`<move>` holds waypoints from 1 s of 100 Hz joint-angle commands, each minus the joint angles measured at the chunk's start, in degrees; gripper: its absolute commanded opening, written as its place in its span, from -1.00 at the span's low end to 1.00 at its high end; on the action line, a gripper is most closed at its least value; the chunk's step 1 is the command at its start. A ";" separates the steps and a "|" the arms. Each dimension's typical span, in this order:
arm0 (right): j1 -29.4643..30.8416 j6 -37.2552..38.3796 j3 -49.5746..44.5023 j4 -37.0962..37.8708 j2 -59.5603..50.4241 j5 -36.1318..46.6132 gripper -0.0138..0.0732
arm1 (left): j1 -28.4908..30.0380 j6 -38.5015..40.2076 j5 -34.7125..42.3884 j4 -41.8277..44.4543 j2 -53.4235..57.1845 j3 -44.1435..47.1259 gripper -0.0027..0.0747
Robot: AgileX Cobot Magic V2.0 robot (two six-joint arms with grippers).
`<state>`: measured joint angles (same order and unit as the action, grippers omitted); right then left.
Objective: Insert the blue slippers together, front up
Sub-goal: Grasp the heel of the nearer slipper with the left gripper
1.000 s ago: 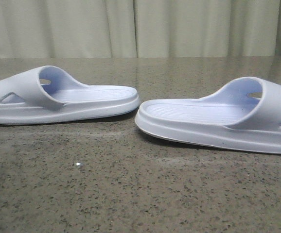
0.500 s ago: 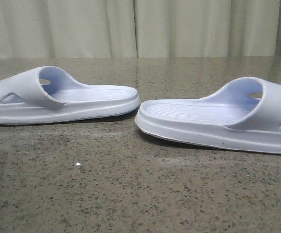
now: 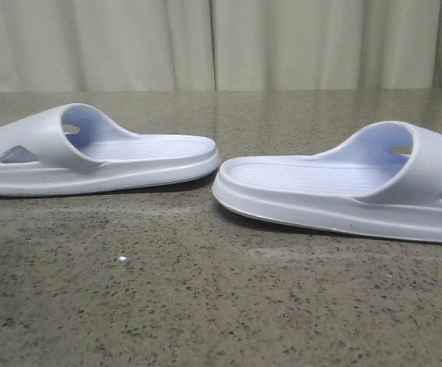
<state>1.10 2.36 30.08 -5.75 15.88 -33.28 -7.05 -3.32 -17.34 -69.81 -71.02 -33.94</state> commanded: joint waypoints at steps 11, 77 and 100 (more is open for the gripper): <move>0.34 -0.19 1.93 -0.47 0.98 4.70 0.17 | -0.46 -3.30 -2.63 -3.39 -1.13 -1.56 0.43; 0.34 -0.19 1.93 -1.33 0.98 4.70 0.17 | -0.46 -5.94 -6.45 -3.27 -2.73 -1.56 -0.81; 0.34 -0.19 1.93 -1.37 0.98 4.70 0.17 | -0.46 -6.94 -6.45 -3.74 -2.73 -1.56 -0.89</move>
<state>1.10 2.36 30.08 -6.88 15.88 -33.28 -7.05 -9.26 -23.32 -72.14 -74.65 -34.36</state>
